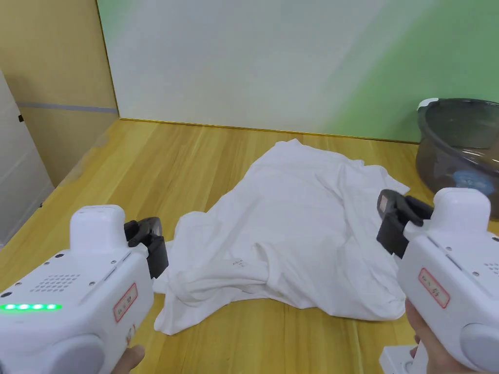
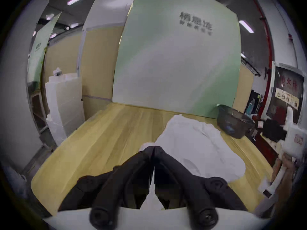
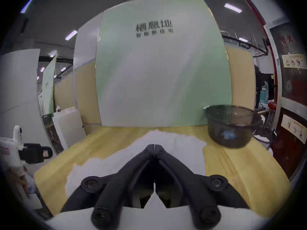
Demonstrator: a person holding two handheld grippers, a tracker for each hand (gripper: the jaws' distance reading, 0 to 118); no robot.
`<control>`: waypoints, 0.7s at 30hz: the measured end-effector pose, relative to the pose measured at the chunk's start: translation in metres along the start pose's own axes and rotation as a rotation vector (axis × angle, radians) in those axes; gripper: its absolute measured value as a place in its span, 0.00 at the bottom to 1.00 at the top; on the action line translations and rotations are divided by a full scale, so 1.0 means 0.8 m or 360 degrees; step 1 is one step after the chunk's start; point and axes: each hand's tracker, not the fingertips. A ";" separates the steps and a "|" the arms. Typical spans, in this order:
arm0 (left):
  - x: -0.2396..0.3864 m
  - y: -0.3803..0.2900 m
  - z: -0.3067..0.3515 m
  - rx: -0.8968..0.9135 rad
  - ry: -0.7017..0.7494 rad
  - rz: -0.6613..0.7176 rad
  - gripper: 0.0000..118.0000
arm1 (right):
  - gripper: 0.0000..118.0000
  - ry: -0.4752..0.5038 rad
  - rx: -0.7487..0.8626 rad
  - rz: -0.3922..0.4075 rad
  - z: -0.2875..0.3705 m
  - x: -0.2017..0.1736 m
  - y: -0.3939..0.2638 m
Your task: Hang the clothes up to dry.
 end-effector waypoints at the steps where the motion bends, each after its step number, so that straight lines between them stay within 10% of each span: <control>1: -0.011 0.000 -0.003 -0.0014 -0.0010 0.0026 0.03 | 0.00 0.0058 -0.0058 0.0021 -0.004 -0.001 -0.005; 16: -0.063 0.026 -0.076 -0.0396 0.0257 0.0136 0.04 | 0.00 0.0448 -0.0425 0.0195 -0.089 -0.115 -0.039; 20: -0.076 0.035 -0.100 -0.0516 0.0168 0.0288 0.35 | 0.00 0.0548 -0.0473 0.0262 -0.105 -0.142 -0.041; 21: -0.073 0.032 -0.110 -0.0544 0.0184 0.0206 0.66 | 0.00 0.0556 -0.0476 0.0272 -0.106 -0.147 -0.041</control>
